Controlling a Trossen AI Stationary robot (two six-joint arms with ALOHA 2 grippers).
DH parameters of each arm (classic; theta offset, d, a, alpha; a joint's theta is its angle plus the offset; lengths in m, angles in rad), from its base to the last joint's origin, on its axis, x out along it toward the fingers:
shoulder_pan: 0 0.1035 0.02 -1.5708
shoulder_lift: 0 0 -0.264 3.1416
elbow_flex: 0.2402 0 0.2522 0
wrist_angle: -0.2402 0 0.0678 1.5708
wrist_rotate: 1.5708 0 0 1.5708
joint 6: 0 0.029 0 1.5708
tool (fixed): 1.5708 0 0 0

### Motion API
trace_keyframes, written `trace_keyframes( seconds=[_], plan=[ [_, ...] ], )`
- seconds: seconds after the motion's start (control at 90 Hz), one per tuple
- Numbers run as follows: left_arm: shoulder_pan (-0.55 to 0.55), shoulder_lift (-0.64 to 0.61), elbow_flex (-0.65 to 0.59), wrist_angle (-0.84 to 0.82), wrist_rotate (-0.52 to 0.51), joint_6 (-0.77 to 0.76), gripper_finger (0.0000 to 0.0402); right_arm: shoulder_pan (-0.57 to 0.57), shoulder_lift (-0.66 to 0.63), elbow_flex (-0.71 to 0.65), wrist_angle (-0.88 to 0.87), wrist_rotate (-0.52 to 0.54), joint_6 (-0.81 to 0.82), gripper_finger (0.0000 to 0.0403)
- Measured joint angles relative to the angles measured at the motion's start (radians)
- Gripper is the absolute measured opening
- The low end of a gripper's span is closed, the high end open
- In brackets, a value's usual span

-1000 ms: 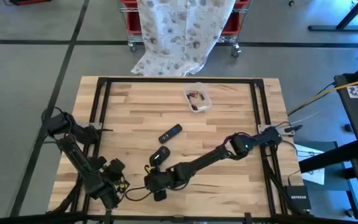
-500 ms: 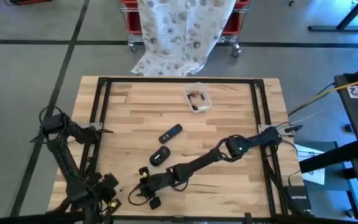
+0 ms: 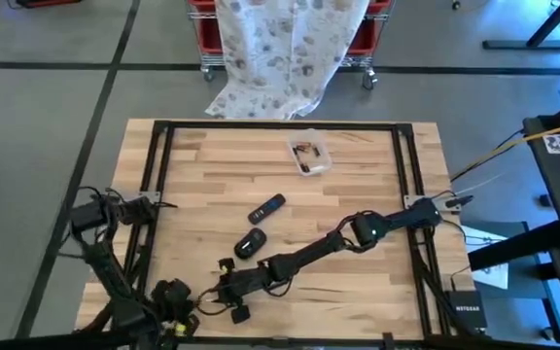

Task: Insert battery
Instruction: Insert the white battery into the wireless mouse

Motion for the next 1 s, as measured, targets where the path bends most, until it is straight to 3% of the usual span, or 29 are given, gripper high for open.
trace_keyframes(
  seconds=[0.111, 0.322, 0.689, 1.0],
  plan=[
    [0.042, 0.005, -0.001, 0.022, -0.008, 0.080, 0.0026, 0.007, -0.001, 0.000, -0.008, -0.005, 0.030, 0.0113],
    [0.097, 0.008, -0.002, 0.054, -0.035, 0.199, 0.0026, 0.022, -0.008, 0.005, -0.094, 0.116, 0.038, 0.0113],
    [0.078, 0.005, -0.003, 0.045, -0.044, 0.186, 0.0026, 0.019, -0.016, 0.008, -0.292, 0.127, 0.056, 0.0110],
    [0.038, 0.006, -0.004, 0.012, -0.070, 0.096, 0.0026, 0.016, -0.020, 0.008, -0.333, 0.101, 0.041, 0.0013]
  ],
)
